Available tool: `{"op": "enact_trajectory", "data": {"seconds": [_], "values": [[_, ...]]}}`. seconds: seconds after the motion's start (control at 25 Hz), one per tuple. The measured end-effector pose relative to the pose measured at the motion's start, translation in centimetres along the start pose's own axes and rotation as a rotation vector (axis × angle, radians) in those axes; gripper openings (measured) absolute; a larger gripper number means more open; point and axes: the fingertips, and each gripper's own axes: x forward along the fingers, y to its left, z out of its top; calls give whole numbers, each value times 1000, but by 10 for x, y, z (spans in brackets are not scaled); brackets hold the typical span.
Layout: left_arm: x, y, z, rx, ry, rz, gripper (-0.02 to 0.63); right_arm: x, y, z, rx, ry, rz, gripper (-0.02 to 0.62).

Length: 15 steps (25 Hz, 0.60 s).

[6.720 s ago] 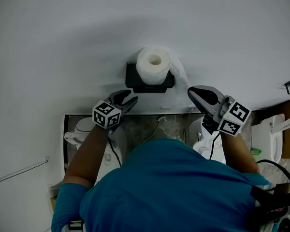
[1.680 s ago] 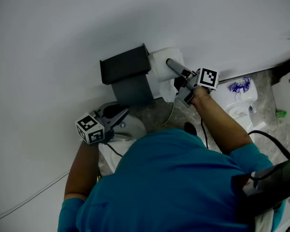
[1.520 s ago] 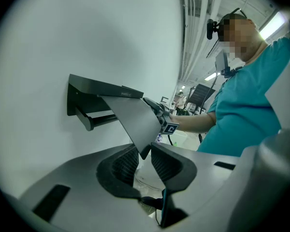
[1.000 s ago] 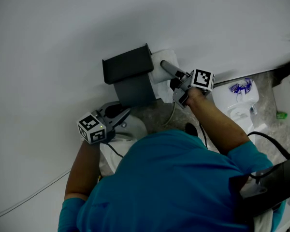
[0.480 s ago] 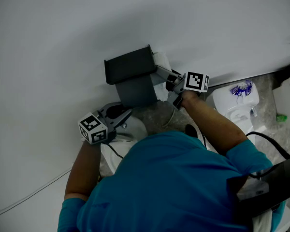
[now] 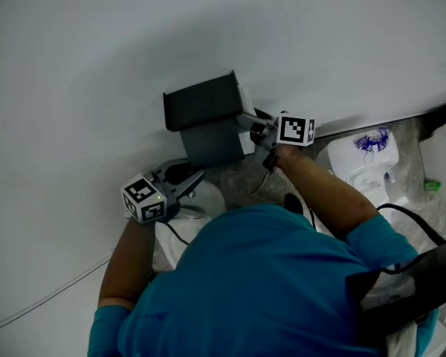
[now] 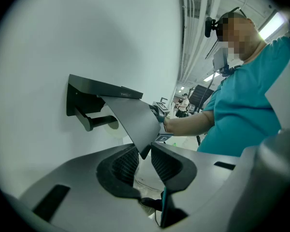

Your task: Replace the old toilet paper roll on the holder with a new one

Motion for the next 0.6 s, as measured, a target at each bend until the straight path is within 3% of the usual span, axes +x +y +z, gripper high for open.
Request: {"op": "enact_trajectory", "data": {"seconds": [0.6], "values": [[-1, -1, 2, -16, -19, -6, 70, 36, 4, -38, 23, 77, 103, 437]]}}
